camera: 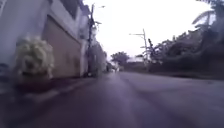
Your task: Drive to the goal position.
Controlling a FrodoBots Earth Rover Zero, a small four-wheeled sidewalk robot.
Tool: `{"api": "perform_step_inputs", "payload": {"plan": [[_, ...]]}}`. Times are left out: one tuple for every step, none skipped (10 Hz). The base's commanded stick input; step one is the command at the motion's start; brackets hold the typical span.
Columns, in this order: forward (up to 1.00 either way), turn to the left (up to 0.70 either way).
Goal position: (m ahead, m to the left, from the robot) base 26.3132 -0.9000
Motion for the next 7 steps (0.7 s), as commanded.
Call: {"api": "perform_step_inputs", "payload": {"plan": [[0.7,0.0],[0.7,-0.02],[0.7,-0.11],[0.7,-0.27],[0.7,-0.35],[0.7,-0.35],[0.7,-0.2]]}}
